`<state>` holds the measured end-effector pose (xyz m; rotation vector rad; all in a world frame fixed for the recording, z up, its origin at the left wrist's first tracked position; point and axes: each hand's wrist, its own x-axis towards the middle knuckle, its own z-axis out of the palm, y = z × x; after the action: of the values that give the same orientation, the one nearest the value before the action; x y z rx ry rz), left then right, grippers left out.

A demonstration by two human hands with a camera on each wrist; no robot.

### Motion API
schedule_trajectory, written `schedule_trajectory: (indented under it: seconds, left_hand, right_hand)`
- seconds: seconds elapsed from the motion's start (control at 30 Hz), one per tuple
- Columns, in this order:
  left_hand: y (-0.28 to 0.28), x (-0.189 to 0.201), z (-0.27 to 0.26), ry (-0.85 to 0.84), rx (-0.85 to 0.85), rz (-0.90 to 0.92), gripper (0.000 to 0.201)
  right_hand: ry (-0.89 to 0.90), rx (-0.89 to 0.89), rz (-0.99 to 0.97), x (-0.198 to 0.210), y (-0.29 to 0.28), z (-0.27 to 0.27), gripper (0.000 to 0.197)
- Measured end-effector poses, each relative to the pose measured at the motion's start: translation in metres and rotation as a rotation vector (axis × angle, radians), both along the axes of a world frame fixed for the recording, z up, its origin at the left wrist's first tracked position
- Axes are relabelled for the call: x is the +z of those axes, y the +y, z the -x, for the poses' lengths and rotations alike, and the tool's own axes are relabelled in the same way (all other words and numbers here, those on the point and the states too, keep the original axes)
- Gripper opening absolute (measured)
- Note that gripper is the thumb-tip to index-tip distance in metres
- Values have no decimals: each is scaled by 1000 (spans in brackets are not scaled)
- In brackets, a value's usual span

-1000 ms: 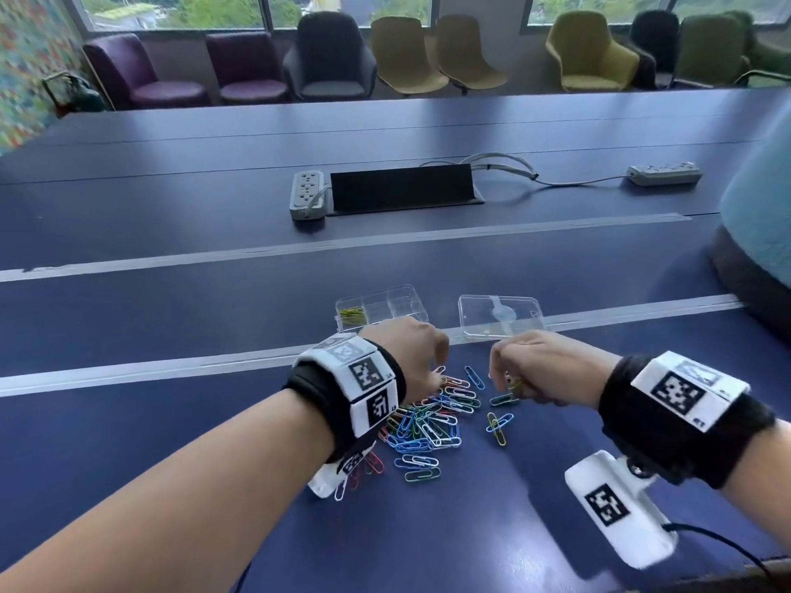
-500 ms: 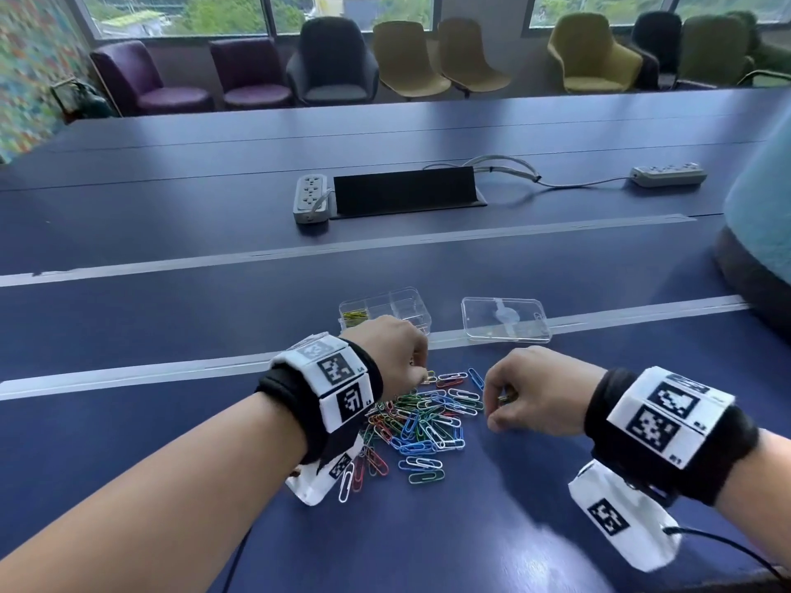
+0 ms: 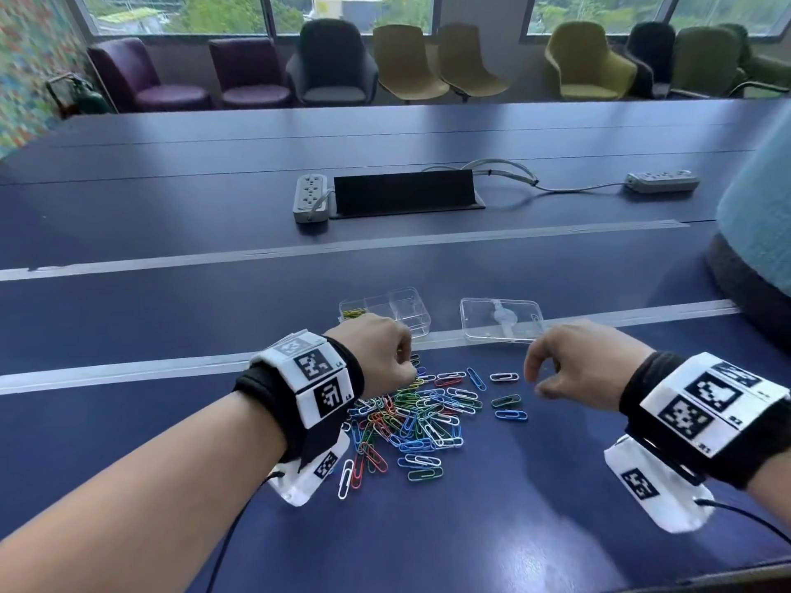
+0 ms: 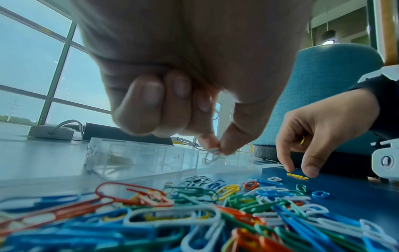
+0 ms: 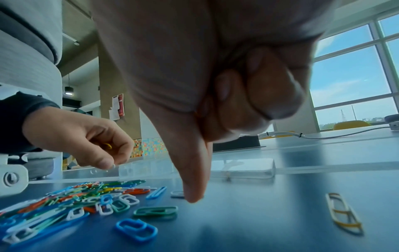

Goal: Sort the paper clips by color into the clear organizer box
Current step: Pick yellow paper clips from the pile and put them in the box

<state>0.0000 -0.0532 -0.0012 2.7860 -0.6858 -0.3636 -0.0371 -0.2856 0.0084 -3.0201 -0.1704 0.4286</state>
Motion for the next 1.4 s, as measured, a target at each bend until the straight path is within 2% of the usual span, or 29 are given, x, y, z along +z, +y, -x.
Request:
schedule_trajectory:
  seconds: [0.17, 0.33, 0.47, 0.53, 0.63, 0.73, 0.83, 0.93, 1.0, 1.07, 1.17, 1.27, 1.4]
  left_hand:
    - [2, 2, -4, 62, 27, 31, 14]
    - [6, 4, -5, 133, 139, 75, 20]
    - [6, 2, -5, 156, 150, 146, 32]
    - [7, 0, -4, 165, 145, 157, 36]
    - [13, -4, -4, 180, 140, 151, 32]
    - [18, -2, -6, 196, 169, 218, 17]
    - [22, 6, -10, 157, 169, 253, 10]
    - [22, 12, -18, 98, 160, 190, 15]
    - [20, 14, -25, 84, 172, 122, 15]
    - [17, 15, -33, 93, 207, 59, 12]
    - [16, 16, -41, 94, 260, -7, 9]
    - [21, 14, -45, 78, 239, -108, 7]
    - [28, 9, -51, 58, 192, -220, 29]
  right_hand:
    - [-11, -68, 13, -3, -4, -6, 19]
    - [-2, -153, -57, 5, -13, -10, 4]
    - [79, -129, -185, -4, 0, -9, 36]
    - [120, -110, -299, -7, 14, -11, 38]
    - [161, -45, -336, -1, 29, -20, 27]
    - [140, -10, -279, 15, 25, -31, 23]
    - [127, -123, -220, 21, -1, -38, 27]
    - [163, -249, -54, 17, -28, -29, 27]
    - [189, -263, 130, 11, -39, -19, 36]
    - [194, -260, 235, 2, -45, -12, 38]
    - [171, -295, 230, -9, -50, -12, 29]
    - [153, -315, 202, -12, -47, -16, 21]
    - [181, -322, 211, -13, -44, -22, 27]
